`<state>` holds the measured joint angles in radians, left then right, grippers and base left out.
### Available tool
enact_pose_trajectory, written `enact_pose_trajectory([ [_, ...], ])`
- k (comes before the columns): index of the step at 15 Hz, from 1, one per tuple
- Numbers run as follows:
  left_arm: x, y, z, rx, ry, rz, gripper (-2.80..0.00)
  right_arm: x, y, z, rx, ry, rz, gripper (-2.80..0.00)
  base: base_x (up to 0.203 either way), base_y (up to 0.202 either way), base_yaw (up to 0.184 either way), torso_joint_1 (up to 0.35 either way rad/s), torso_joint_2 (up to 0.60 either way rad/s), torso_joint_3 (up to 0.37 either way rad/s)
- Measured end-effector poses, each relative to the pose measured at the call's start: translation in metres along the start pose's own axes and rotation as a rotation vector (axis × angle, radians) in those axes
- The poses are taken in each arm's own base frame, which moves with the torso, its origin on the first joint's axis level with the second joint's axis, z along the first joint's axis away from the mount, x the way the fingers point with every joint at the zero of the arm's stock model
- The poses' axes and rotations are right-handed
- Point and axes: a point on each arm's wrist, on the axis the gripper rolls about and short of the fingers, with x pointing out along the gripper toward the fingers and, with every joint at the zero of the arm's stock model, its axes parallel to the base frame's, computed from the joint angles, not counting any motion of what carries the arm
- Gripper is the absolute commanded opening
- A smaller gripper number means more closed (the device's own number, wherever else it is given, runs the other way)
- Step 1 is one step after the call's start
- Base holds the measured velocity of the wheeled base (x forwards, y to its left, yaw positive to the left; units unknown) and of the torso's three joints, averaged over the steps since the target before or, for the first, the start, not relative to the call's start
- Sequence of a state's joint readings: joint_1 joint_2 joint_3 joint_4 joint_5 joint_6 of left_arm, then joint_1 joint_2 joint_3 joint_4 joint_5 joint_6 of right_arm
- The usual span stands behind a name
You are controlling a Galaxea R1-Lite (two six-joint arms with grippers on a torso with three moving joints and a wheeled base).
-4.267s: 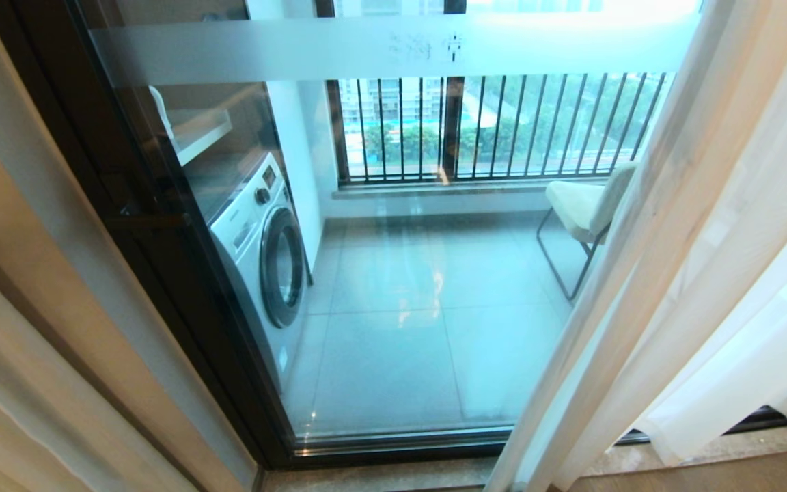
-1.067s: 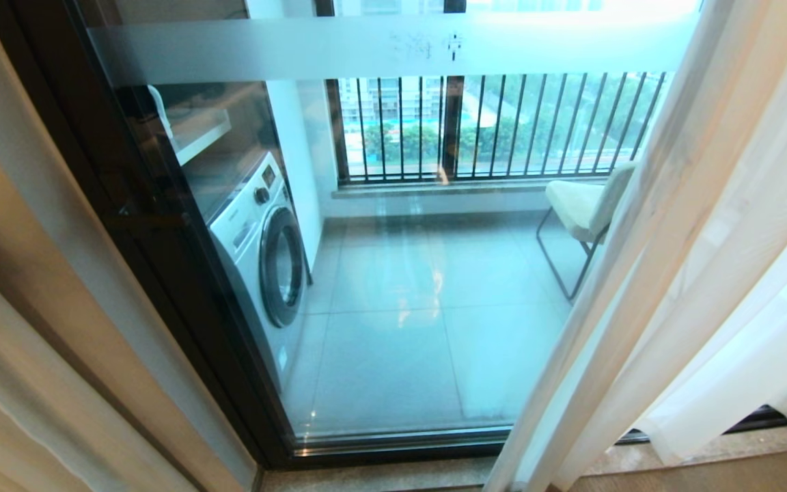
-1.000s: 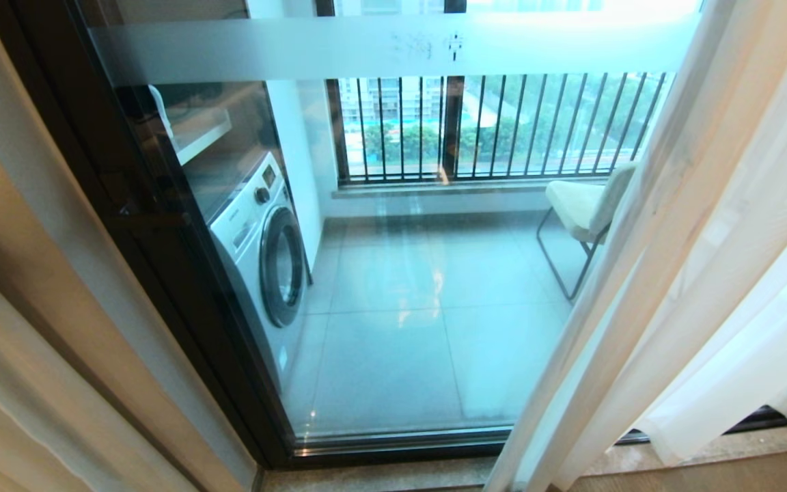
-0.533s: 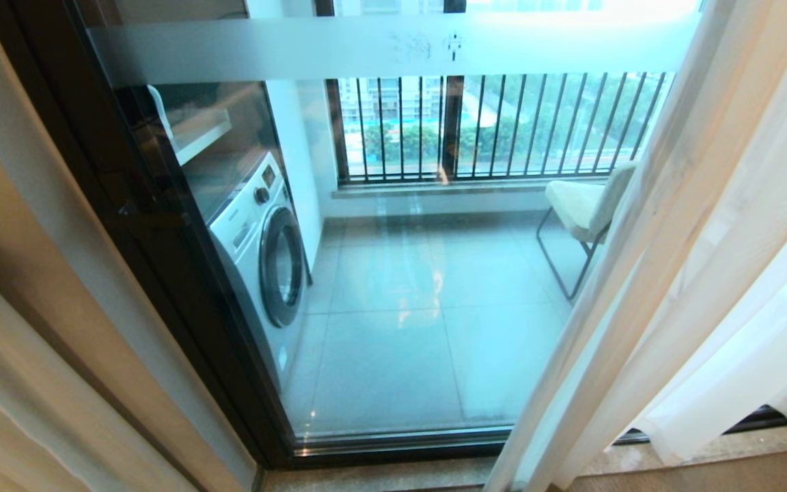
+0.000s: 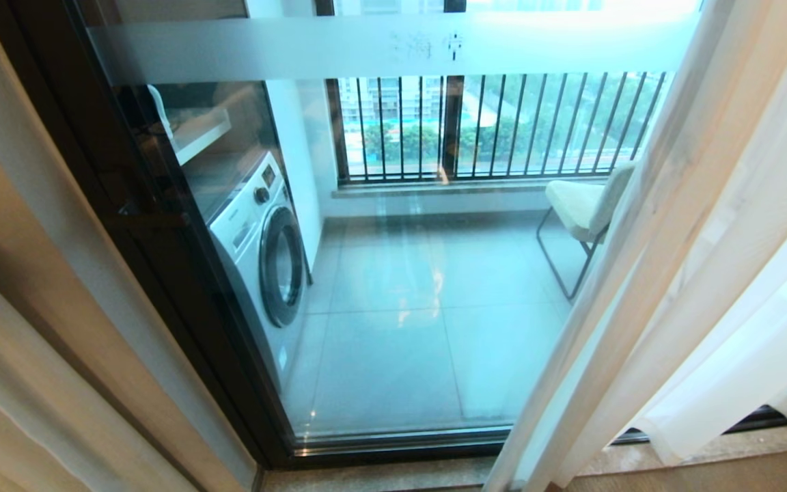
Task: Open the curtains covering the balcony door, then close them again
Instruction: Close the inner curtains on both sides
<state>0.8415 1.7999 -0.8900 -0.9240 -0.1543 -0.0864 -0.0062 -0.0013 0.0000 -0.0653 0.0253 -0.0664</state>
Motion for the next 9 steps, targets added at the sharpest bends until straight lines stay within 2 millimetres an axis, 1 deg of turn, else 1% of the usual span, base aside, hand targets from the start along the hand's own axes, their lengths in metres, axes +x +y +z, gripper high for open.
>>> enact_pose_trajectory([
  [3, 0.0029, 0.0005, -0.002, 0.0, 0.004, -0.001, 0.0, 0.0, 0.0, 0.0, 0.0, 0.0, 0.001, -2.8, 0.0, 0.0, 0.0, 0.0, 0.0, 0.0],
  [8, 0.0053, -0.0067, -0.005, -0.001, 0.012, -0.019, 0.0, 0.0, 0.0, 0.0, 0.0, 0.0, 0.0, -2.8, 0.0, 0.0, 0.0, 0.0, 0.0, 0.0],
  [9, 0.0054, -0.0078, -0.0051, -0.001, 0.013, -0.021, -2.8, 0.0, 0.0, 0.0, 0.0, 0.0, 0.0, -2.8, 0.0, 0.0, 0.0, 0.0, 0.0, 0.0],
])
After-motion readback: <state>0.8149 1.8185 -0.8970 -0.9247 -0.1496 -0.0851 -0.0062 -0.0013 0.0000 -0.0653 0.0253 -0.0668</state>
